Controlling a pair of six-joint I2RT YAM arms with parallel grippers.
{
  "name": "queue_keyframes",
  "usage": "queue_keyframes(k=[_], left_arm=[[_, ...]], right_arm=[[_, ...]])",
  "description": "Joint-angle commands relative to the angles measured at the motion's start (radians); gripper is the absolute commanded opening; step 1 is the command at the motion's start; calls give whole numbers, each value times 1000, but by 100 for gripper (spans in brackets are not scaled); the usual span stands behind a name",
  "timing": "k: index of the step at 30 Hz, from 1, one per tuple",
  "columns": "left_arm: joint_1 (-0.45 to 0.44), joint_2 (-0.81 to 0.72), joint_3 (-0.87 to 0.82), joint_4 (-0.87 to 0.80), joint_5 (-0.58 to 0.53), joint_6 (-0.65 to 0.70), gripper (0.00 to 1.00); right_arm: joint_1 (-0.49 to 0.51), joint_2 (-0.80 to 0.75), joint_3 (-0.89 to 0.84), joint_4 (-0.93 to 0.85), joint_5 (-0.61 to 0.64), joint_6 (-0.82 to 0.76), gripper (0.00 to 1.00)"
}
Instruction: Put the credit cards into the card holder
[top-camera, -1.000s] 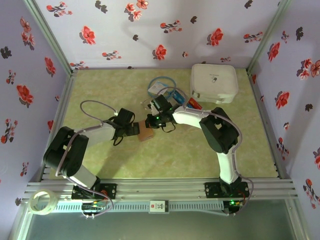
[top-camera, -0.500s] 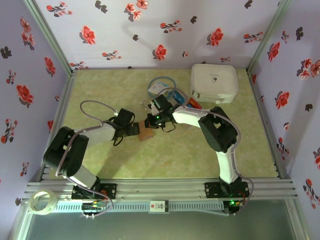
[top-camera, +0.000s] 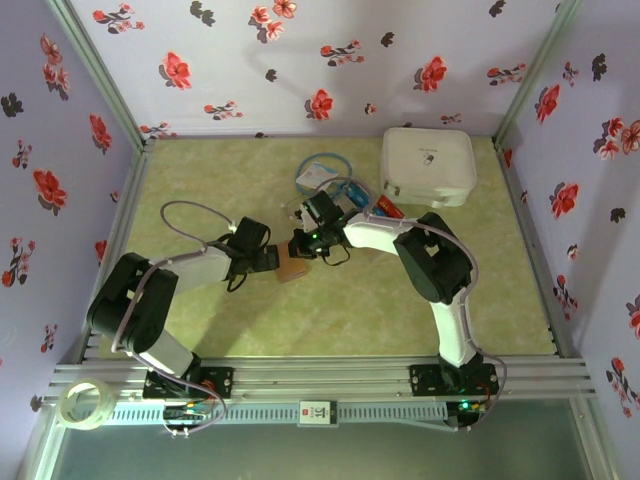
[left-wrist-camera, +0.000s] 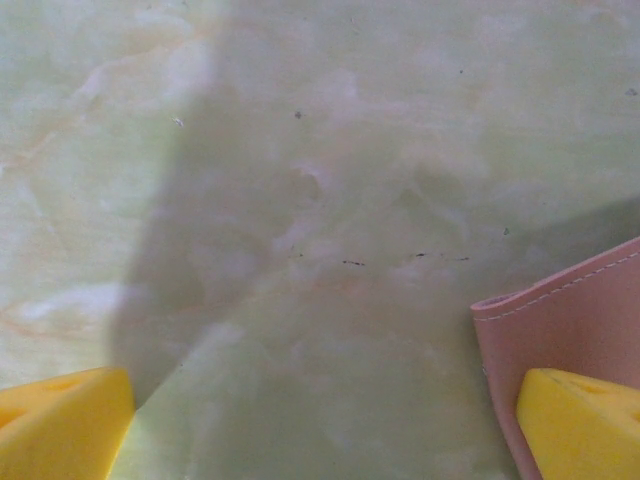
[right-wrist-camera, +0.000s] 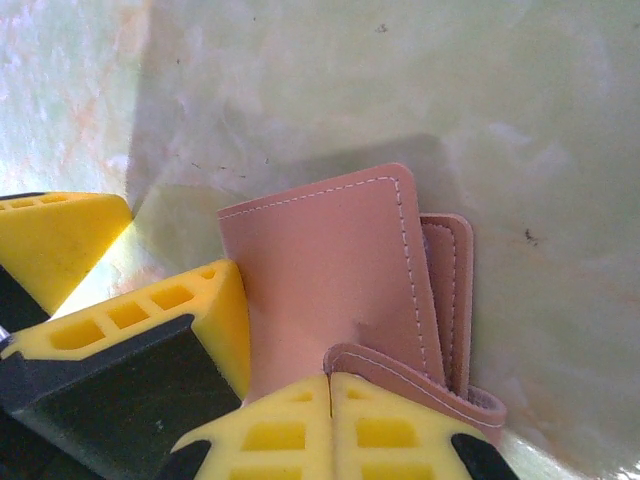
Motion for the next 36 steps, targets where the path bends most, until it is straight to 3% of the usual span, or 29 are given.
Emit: queue_keyframes(k=[1,25,33,34,36], left_arm=[[1,71,-42,-50,2,2,100],[1,66,-46,-56,-1,1,100],[1,66,-45,-61,-1,3,100],[1,64,-46,-60,-1,2,100],[0,60,-38,-64,-1,4,100]], right_arm=[[12,7,-2,7,-21,10,0],[36,75,-113,-46,66,-20,0],[41,107,-76,-141,104,-46,0],[41,99,-76,-140,101,-43,3],[42,76,-67,-136,101,-39,19]])
